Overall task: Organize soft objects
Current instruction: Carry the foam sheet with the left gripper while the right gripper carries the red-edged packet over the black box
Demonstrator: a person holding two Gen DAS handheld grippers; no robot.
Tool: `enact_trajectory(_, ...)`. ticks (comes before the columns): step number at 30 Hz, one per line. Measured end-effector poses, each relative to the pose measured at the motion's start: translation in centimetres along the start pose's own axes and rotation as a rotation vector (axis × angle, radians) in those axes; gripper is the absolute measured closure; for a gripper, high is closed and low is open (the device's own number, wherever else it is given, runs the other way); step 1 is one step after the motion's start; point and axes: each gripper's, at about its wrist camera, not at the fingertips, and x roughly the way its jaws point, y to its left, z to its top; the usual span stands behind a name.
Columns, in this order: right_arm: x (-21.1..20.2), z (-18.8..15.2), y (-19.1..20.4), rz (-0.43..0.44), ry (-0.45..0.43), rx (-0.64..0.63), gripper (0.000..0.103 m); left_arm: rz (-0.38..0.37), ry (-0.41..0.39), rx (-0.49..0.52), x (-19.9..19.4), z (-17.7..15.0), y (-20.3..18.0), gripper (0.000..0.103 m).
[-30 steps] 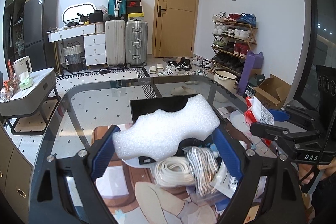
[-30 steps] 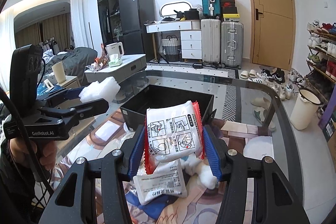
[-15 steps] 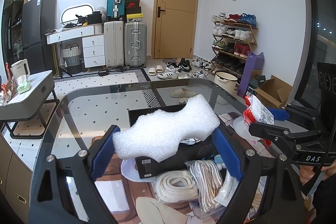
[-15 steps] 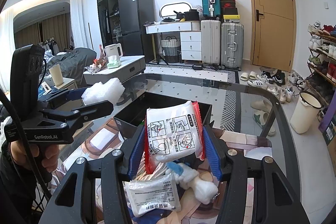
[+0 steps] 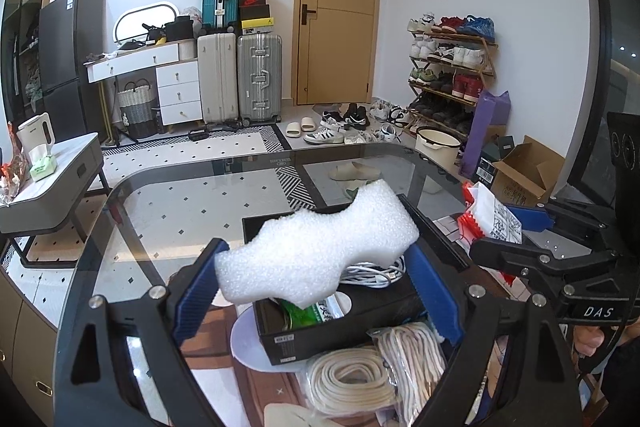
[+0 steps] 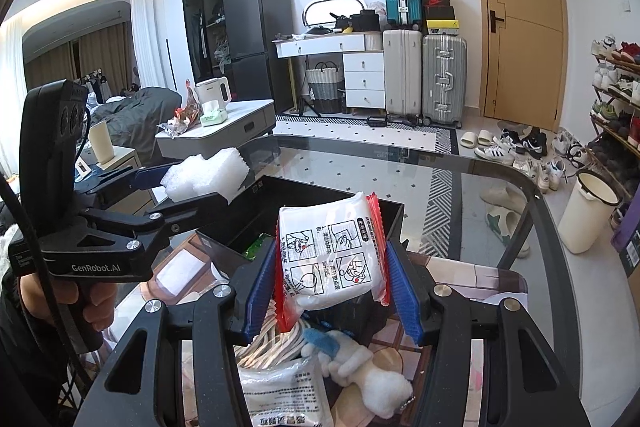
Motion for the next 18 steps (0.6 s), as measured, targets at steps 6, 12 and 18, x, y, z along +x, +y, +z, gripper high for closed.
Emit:
enact_trajectory(6,1.4,0.5,-0.5,0.011,0.011,-0.005,0.049,0.006,0.016,0.004,1.2,0.1,0.2,0.014)
enact_trajectory(12,3.0,0.7,-0.5,0.019,0.036,-0.020,0.049,0.005,0.036,-0.004,2.6,-0.1,0.5,0.014)
enact_trajectory(18,4.6,0.9,-0.7,0.030,0.051,-0.034,0.049,0.006,0.046,0.004,3.5,-0.1,0.8,0.014)
